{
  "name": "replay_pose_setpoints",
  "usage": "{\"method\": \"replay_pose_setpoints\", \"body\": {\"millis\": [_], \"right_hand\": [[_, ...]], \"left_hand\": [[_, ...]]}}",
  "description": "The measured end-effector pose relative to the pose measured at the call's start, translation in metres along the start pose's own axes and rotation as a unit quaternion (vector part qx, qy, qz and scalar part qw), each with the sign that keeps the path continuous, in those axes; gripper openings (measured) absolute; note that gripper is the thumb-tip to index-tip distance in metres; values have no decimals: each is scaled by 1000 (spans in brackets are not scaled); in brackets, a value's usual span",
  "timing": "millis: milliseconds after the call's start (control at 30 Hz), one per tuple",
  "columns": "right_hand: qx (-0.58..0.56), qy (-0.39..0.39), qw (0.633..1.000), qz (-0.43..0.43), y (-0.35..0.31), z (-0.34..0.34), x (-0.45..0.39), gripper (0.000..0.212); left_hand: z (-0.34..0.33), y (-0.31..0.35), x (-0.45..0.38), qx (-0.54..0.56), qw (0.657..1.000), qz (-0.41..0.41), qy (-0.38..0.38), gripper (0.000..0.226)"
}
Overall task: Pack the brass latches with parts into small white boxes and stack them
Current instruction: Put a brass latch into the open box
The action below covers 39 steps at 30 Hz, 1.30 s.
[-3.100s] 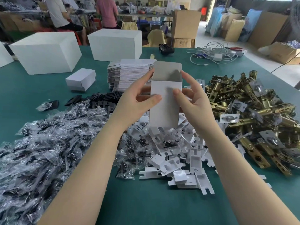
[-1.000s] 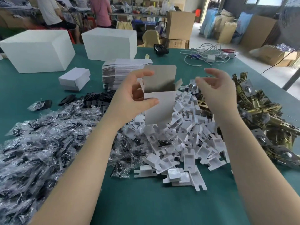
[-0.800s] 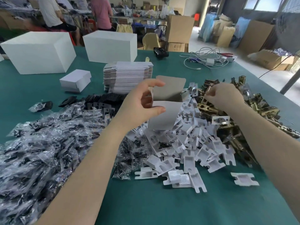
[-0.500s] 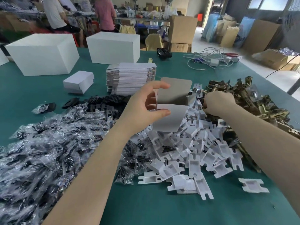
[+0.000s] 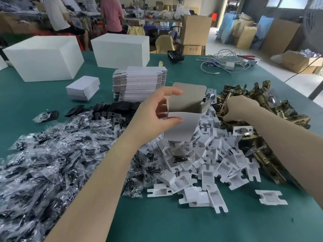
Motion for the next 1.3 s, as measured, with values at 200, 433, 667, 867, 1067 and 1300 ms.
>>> {"method": "replay_pose_setpoints", "body": {"millis": [200,433,667,867,1067,1300], "right_hand": [[-49,-7,997,66,12,9,8,41],[-93,-1,989,118,32,9,33,49],[-59,13,979,194,18,12,50,29],[-28,70,962,261,10,22,67,29],[-49,98,963,246,21,28,73,11],[-270,230,926,130,67,54,84,18]], "left_hand": [[-1,0,1,7,1000,3,-3,61],[-2,1,1,10,1000,-2,-4,62],[0,0,0,3,1000,1,0,62],[-2,-1,1,8,1000,4,-2,60],[-2,2,2,1,1000,-1,1,61],[-2,4,1,-1,1000,-10,-2,64]]}}
Point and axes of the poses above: each hand's wrist, its own x-axis away from the middle knuckle, its own z-axis out of the back of the hand, y = z × x, the point moved 9 cm from there along -x, towards the middle knuckle, and after that the axes turned 11 degrees about -y, right-handed, at the moved point
